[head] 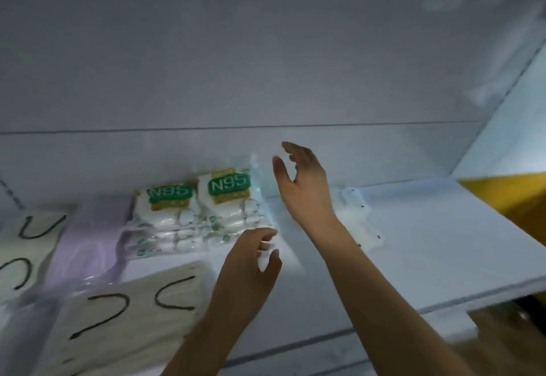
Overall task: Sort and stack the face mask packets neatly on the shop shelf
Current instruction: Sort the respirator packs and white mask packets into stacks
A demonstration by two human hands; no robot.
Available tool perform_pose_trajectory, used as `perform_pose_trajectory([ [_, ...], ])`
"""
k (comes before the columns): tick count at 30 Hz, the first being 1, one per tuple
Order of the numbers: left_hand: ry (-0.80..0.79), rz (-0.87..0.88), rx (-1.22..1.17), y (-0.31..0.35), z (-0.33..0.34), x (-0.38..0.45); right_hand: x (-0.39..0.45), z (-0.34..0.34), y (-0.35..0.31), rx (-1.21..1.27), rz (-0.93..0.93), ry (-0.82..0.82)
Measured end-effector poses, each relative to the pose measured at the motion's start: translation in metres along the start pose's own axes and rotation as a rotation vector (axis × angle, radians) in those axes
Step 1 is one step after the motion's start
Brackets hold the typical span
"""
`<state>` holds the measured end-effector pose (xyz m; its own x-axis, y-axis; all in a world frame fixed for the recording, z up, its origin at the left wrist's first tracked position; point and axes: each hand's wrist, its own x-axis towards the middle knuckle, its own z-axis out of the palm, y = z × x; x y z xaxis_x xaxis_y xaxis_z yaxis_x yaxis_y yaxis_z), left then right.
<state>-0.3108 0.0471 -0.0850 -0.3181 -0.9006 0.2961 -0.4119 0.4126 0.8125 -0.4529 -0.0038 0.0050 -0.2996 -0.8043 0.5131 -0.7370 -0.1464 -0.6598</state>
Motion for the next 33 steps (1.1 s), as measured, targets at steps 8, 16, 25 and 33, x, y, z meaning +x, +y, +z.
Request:
perform_pose_trajectory([
  [8,-0.062,-0.304,0.052,0.012,0.14,0.084,-0.009,-0.074,0.199,-0.584,0.5,-0.277],
  [16,-0.15,-0.148,0.637,0.021,0.185,0.136,0.004,-0.103,0.282,-0.256,0.529,-0.471],
  [25,-0.356,-0.043,0.89,0.034,0.204,0.176,0.017,-0.166,0.317,0.109,0.619,-0.242],
  [33,0.102,-0.419,-0.271,0.105,0.2,0.148,0.008,-0.202,0.266,0.398,0.527,0.067],
])
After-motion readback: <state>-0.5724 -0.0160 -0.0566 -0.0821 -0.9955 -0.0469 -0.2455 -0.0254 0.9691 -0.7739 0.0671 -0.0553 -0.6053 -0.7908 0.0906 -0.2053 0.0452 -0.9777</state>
